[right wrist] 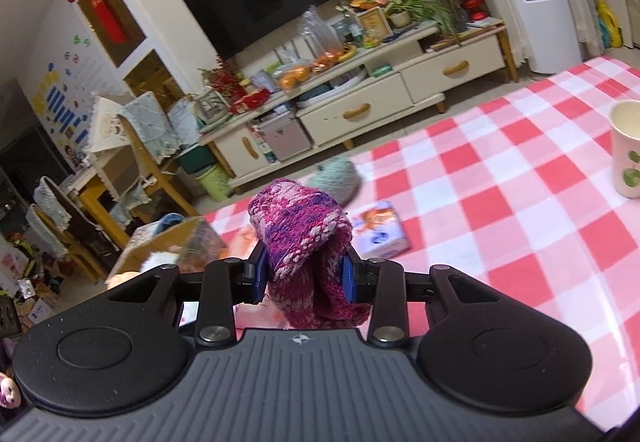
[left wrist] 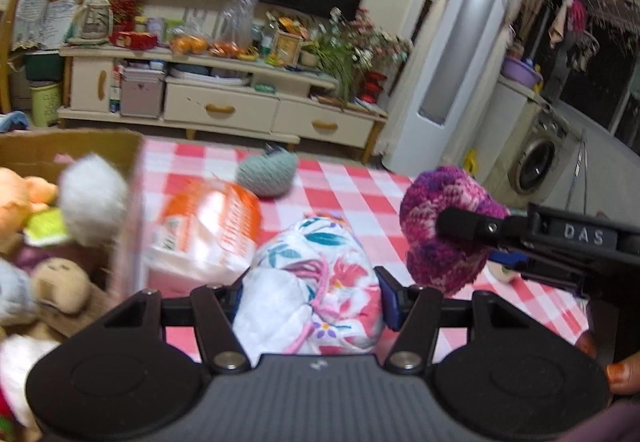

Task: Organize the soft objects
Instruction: 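Open both tools to drop floral pouch and purple hat into the box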

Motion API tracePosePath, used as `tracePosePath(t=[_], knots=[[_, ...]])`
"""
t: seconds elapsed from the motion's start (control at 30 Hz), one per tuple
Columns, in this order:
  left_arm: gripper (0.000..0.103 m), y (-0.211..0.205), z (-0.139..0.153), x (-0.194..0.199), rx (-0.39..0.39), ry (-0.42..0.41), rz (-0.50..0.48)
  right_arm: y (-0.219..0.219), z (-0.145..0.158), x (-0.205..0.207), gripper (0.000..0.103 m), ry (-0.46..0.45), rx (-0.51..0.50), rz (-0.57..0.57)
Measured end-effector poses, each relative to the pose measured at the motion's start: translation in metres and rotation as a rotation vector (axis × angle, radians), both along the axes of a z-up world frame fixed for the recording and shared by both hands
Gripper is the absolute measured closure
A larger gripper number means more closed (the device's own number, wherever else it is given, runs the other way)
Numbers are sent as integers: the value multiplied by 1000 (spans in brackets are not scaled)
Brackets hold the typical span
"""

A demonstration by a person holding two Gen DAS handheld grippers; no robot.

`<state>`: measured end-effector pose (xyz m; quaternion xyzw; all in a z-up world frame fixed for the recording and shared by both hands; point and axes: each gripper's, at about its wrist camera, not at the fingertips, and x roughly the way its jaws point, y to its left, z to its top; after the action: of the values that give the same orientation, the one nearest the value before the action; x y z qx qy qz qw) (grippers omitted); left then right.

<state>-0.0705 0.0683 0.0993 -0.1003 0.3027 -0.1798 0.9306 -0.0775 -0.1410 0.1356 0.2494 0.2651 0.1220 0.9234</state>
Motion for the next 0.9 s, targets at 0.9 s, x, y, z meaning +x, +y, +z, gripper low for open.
tracePosePath(t=[0.9], knots=[[43, 164, 6, 20, -41, 41, 449, 103, -19, 34, 57, 50, 82, 451]])
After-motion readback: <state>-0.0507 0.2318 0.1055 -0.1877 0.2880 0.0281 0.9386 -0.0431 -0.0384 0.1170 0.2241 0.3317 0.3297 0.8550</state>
